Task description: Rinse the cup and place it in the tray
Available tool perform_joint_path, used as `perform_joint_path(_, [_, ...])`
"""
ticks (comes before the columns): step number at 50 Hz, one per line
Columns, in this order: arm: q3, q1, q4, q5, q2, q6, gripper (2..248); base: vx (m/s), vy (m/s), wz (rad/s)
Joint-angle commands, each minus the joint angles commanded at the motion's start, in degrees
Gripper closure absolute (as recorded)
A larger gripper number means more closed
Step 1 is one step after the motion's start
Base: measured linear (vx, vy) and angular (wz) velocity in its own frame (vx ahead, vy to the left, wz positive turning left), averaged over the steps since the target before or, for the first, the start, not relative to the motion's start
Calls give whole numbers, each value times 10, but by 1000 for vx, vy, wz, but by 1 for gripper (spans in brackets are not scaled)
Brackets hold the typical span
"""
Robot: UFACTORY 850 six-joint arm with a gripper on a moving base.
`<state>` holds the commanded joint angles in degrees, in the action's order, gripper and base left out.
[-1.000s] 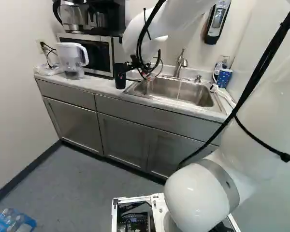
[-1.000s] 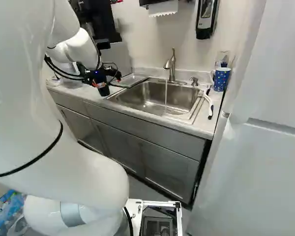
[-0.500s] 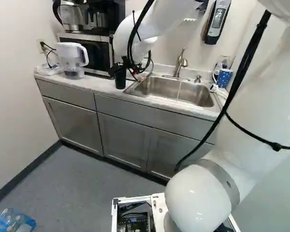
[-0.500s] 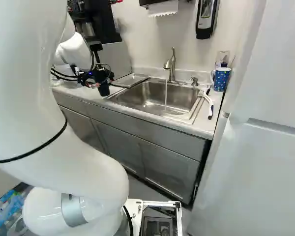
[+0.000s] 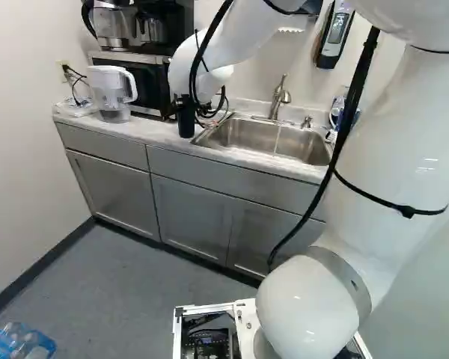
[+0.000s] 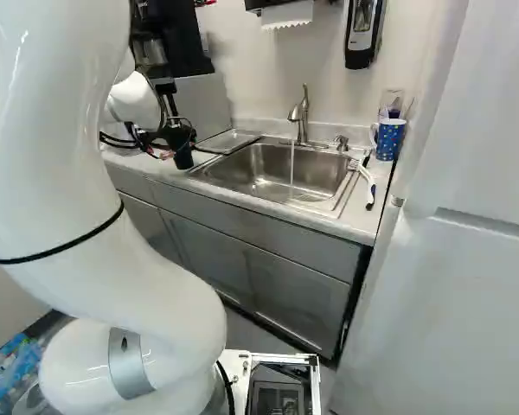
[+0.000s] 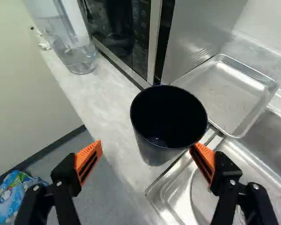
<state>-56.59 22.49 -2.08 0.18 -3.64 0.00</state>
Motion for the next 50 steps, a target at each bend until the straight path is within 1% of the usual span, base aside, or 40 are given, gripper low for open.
perform_joint_path(13, [-2, -2, 1, 30, -18, 0, 3, 0, 0, 0])
perform_joint_path(31, [-11, -19, 11, 79, -49, 0, 3, 0, 0, 0])
perform_joint_path(50, [-9, -20, 12, 100, -69, 0, 3, 0, 0, 0])
